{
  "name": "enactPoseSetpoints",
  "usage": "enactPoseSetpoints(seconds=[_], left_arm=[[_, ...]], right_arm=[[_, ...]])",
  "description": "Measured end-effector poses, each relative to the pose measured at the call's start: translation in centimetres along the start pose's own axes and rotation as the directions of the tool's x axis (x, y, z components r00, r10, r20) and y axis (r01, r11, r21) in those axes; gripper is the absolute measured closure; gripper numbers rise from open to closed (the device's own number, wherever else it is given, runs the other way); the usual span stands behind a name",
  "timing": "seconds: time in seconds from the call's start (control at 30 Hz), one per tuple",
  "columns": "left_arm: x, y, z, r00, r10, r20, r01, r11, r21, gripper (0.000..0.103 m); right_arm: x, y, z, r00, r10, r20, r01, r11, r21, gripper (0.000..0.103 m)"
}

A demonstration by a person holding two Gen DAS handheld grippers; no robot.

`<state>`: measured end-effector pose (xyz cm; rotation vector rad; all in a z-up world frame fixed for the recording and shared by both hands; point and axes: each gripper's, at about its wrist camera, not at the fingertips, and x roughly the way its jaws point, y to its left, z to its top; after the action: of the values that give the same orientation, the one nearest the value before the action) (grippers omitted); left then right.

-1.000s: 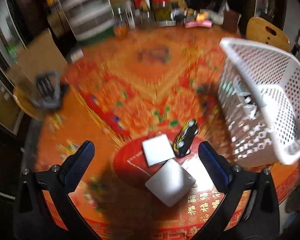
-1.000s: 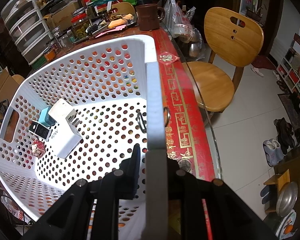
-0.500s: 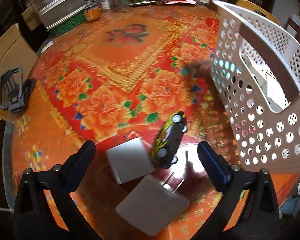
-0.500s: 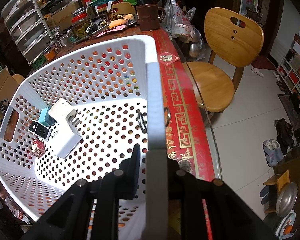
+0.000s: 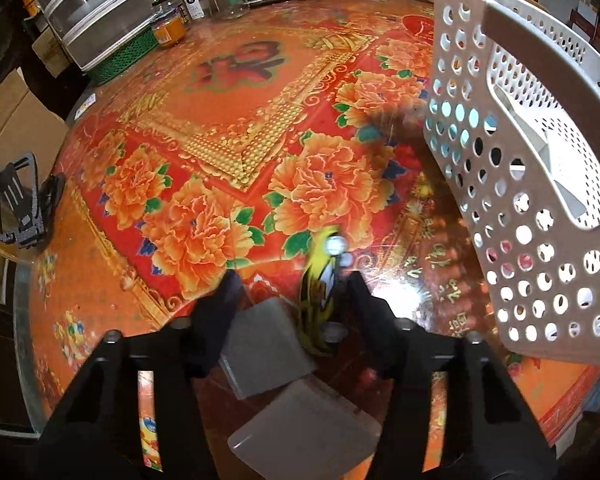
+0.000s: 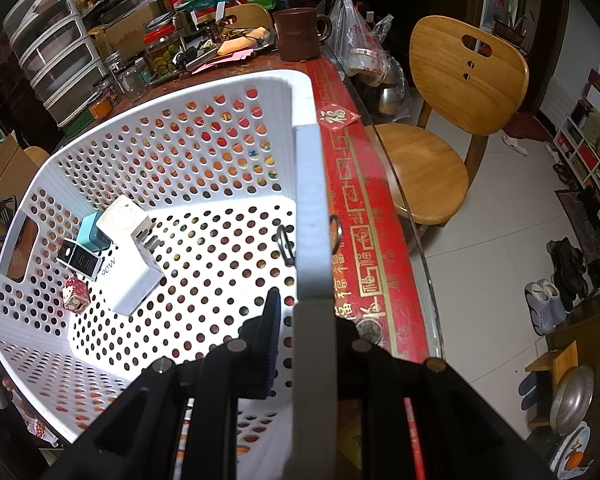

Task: Organize rigid objects
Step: 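Grasp the yellow-black toy car with the left tool and lift it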

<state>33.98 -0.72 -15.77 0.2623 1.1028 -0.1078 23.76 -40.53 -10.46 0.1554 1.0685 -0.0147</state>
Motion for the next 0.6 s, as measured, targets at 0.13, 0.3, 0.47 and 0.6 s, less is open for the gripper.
enactPoseSetpoints(seconds=[0.13,0.3,0.47,0.6], left_arm=[[0.1,0.3,0.3,1.000,-0.023,-0.003,0.023,1.000,-0.012,0.065],[0.6,1.0,1.0,0.998,-0.067,-0.014,0.066,0.997,-0.045,0.071],[1.4,1.5,2.0,0.997,-0.079,-0.020,0.077,0.994,-0.073,0.080],[1.3,2.0,2.3,0.996,-0.084,-0.006,0.083,0.992,-0.094,0.080]], right_arm=[[0.0,0.0,0.0,1.000,0.000,0.000,0.000,1.000,0.000,0.087],[0.0,0.0,0.0,1.000,0.000,0.001,0.000,1.000,0.001,0.087],[0.0,0.0,0.0,1.000,0.001,0.001,-0.001,1.000,0.002,0.087],[0.0,0.0,0.0,1.000,0.002,0.001,-0.002,1.000,0.002,0.087]])
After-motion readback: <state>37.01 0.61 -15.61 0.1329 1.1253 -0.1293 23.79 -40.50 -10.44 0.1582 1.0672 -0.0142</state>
